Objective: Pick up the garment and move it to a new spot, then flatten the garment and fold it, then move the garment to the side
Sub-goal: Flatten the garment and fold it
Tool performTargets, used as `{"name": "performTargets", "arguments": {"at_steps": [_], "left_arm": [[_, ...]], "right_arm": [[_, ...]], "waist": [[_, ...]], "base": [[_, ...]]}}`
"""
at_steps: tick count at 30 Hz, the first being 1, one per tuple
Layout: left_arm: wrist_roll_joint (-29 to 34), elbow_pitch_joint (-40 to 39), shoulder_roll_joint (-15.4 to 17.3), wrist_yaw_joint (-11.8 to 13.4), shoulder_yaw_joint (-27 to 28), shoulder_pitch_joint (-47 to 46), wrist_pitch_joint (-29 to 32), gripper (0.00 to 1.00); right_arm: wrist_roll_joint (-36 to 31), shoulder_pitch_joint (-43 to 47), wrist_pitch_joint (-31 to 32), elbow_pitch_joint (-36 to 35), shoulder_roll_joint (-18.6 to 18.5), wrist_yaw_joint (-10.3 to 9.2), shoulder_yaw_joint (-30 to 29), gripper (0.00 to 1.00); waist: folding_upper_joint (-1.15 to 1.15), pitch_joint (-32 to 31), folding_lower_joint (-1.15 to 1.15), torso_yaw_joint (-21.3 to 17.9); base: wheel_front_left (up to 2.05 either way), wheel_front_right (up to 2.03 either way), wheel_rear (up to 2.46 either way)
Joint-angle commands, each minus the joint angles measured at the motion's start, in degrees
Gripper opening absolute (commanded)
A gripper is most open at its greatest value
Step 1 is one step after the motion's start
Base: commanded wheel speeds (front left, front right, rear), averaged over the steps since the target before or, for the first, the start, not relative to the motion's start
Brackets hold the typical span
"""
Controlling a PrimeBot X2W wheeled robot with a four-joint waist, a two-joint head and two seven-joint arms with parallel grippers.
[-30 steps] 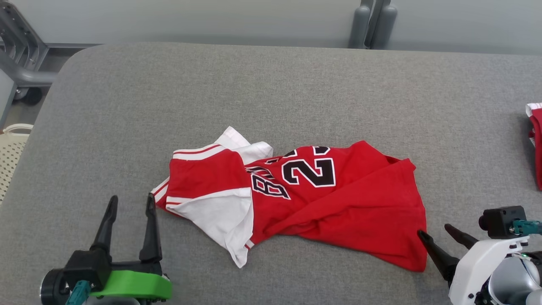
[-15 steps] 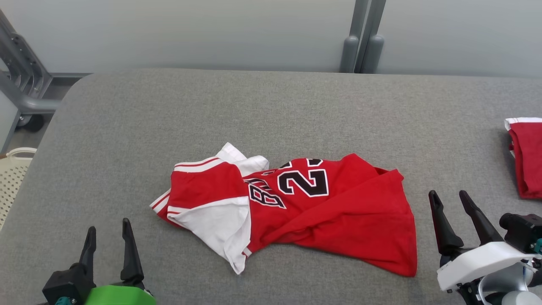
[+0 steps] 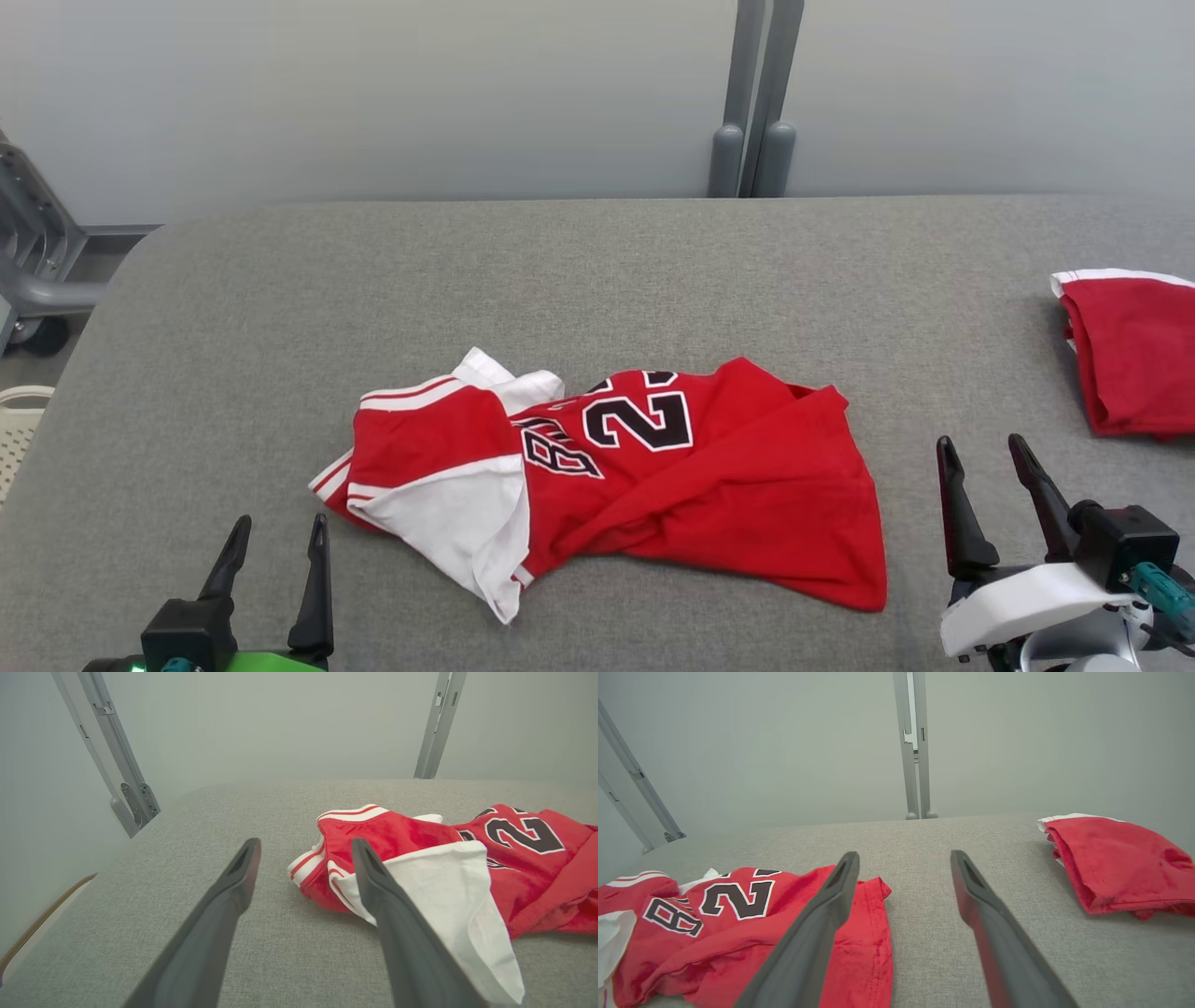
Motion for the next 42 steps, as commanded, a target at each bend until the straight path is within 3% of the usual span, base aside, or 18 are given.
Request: {"name": "performTargets", "arguments": {"at_steps": [1,10,33,42], "left_arm": [[0.2,0.3,0.6,0.2,0.0,0.9,-0.2,1.00],[-0.1,1.4,1.1,-0.3,-0.9,0.1,0.0,1.00],[-1.7,-0.3,1.0,-0.5,-3.6,0.8,2.9,1.00],[-5.4,1.1,-0.1,-3.0,-8.9,-4.5,10.1,1.00]], "right_arm": [[-0.7,0.3,-0.6,0.9,0.1,-0.01,-0.2,1.00],[-3.1,0.0,-0.3,3.5,0.3,-0.01,-0.5,1.00],[-1.5,-0.9,0.2,4.7,0.4,-0.01,0.6,1.00],[-3.6,-3.9,8.4,6.0,0.4,-0.01,1.6,1.00]], "waist": [[0.00,-0.6,0.00,-0.7],[0.00,-1.4,0.00,-1.3],[0.00,-0.9,0.00,-1.4],[0.00,0.4,0.00,-1.8]], "base": [[0.00,0.00,0.00],[0.00,0.00,0.00],[0.00,0.00,0.00],[0.00,0.00,0.00]]}}
